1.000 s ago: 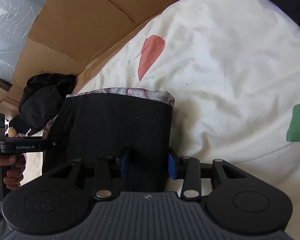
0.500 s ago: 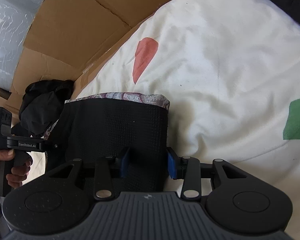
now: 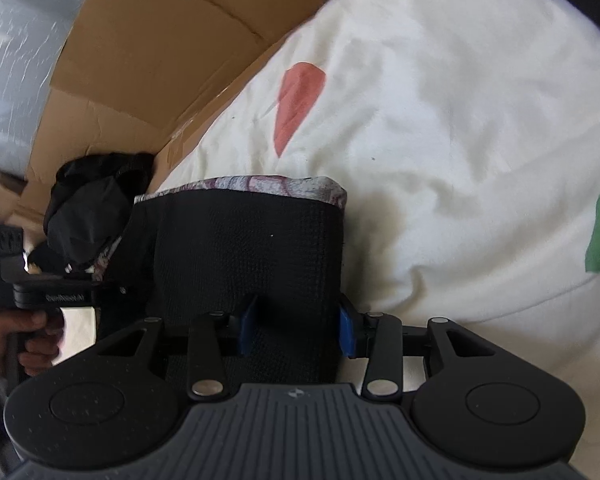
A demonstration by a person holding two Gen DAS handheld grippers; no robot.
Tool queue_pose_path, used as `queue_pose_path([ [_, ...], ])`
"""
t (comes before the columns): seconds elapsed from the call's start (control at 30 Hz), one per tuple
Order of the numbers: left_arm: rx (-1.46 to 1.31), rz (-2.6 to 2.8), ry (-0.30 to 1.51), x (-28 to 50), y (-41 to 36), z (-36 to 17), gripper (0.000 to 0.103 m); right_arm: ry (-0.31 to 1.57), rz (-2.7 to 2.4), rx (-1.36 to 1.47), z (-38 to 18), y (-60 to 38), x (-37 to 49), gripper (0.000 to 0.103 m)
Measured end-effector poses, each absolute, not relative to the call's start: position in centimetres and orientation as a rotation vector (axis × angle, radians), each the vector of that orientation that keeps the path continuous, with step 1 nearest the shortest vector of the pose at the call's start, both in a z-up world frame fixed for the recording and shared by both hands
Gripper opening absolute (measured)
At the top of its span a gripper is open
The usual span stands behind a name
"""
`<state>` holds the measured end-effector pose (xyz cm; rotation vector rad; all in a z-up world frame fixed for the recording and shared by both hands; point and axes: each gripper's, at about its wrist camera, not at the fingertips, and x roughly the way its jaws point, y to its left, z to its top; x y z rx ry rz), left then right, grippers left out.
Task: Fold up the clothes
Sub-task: 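Lift the folded black pants up off the duvet with both grippers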
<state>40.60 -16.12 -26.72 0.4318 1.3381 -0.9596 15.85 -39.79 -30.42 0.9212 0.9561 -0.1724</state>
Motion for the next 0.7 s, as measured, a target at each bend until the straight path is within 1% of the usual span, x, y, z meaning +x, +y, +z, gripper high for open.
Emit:
queue_pose_path([
  [0.03,0.441,-0.949,1.331,40.3,-16.0,-26.5,0.031,0.951,-0.165,0.929,-30.4,-39.8,15.8,0.021],
  [0.1,0.45,-0.924,1.32,40.0,-16.0,-26.2,0.03,0.944,-0.146,0.93,-30.4,-39.7,15.9,0.016],
  [0.43,0.474,-0.743,1.244,36.9,-15.9,-23.8,0.03,0.933,-0.124,0.836,-28.7,-38.6,15.9,0.015],
  [0.57,0.504,-0.666,1.233,36.2,-15.8,-23.1,0.029,0.91,-0.11,0.894,-28.3,-38.7,15.9,0.015],
  [0.7,0.505,-0.606,1.216,35.2,-15.7,-22.5,0.029,0.918,-0.102,0.837,-27.5,-37.8,16.1,0.014],
])
